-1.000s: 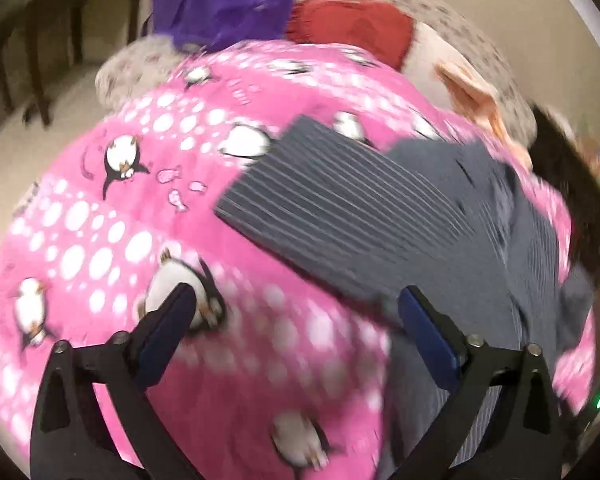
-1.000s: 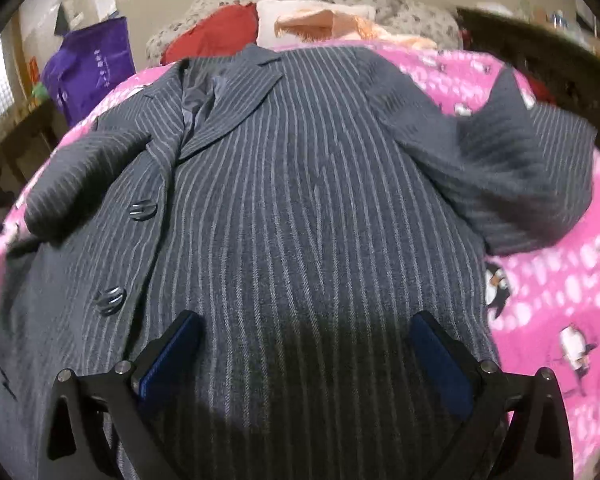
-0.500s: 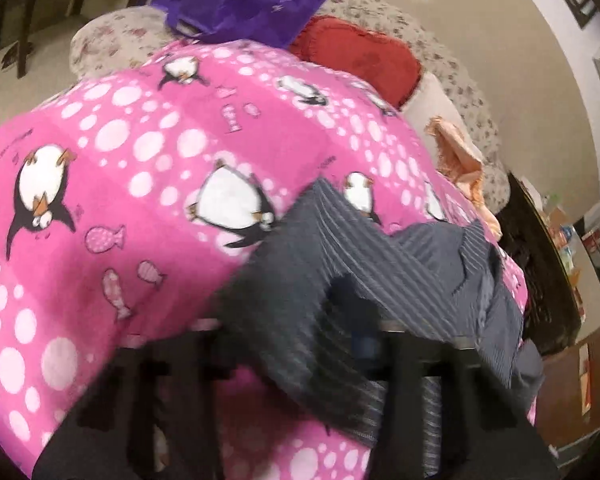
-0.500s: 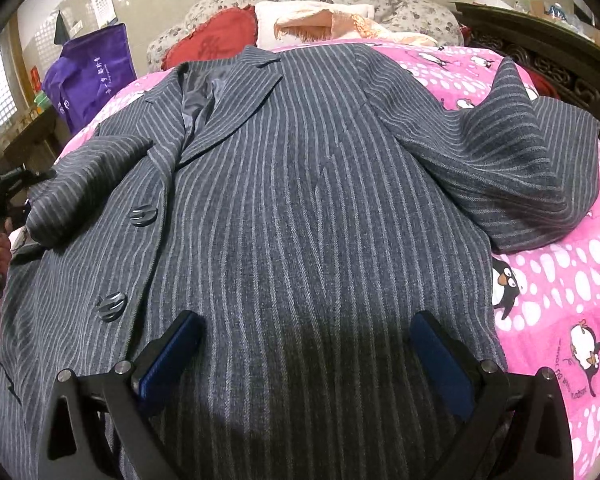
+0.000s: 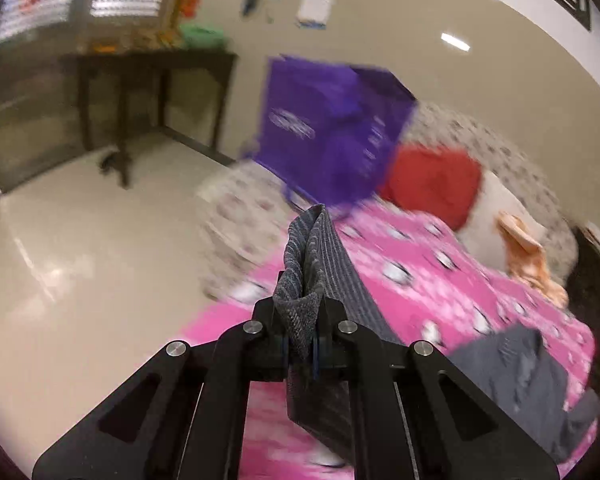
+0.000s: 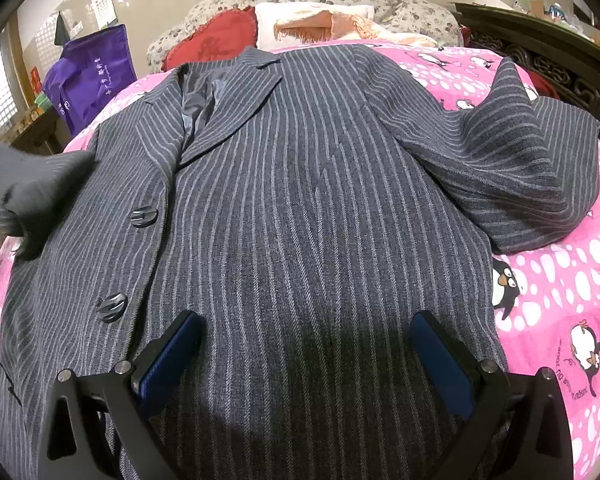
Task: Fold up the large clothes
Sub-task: 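Grasp the coat sleeve with the left gripper and lift it up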
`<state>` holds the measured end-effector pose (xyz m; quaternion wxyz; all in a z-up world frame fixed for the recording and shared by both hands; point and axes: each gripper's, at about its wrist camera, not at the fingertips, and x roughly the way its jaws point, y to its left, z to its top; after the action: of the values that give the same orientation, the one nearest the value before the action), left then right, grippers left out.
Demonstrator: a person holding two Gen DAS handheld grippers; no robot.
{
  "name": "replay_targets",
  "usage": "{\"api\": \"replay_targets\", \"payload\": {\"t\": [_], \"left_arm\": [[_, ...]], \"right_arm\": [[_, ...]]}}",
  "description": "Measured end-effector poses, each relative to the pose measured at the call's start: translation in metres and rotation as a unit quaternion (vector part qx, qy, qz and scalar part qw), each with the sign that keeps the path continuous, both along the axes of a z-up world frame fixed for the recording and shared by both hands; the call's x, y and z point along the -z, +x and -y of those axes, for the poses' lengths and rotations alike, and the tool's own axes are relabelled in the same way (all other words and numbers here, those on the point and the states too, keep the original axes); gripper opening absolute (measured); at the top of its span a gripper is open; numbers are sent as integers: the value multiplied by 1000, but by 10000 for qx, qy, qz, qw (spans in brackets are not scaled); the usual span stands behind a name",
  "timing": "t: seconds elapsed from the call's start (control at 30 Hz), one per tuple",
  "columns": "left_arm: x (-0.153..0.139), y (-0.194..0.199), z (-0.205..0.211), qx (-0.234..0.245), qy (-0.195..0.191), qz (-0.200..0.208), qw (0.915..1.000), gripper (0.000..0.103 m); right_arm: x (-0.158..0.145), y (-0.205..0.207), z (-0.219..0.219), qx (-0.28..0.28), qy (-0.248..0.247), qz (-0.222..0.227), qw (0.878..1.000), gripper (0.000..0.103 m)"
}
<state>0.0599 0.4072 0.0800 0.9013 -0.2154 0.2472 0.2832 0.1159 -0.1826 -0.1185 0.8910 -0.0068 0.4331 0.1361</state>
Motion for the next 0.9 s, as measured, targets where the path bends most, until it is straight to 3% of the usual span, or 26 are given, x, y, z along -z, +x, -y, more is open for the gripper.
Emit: {"api": "replay_targets", "payload": {"t": [0.13,0.23,0.43,0.63,0.73,0.8,0.83,0.9], "left_arm": [[-14,-33,-28,-533,138,28,9985,6],[-9,-38,-26,-658,99,36,9978,6],[-7,15,45,486,122,16,9987,6],[-9,102,168,1956,18,145,9806,6],[0,150,242,2661,-241,129,9636,6],[14,180,300,3215,-390,66,9461,6],[19,192,325,3474,-449,-1,9366,6],[40,217,381,4191,-685,-277,9049,6]], "right_arm": [[0,0,1,0,2,1,10000,103],[0,0,0,-1,5,-1,10000,103],[-3,-2,2,43,-87,-190,9998,103],[-7,-30,10,150,-215,-383,9989,103],[-5,-41,11,154,-212,-193,9995,103],[-4,-40,13,153,-139,-192,9996,103],[-3,-41,15,153,-89,-188,9997,103],[-3,-42,17,142,-25,-158,9998,103]]}}
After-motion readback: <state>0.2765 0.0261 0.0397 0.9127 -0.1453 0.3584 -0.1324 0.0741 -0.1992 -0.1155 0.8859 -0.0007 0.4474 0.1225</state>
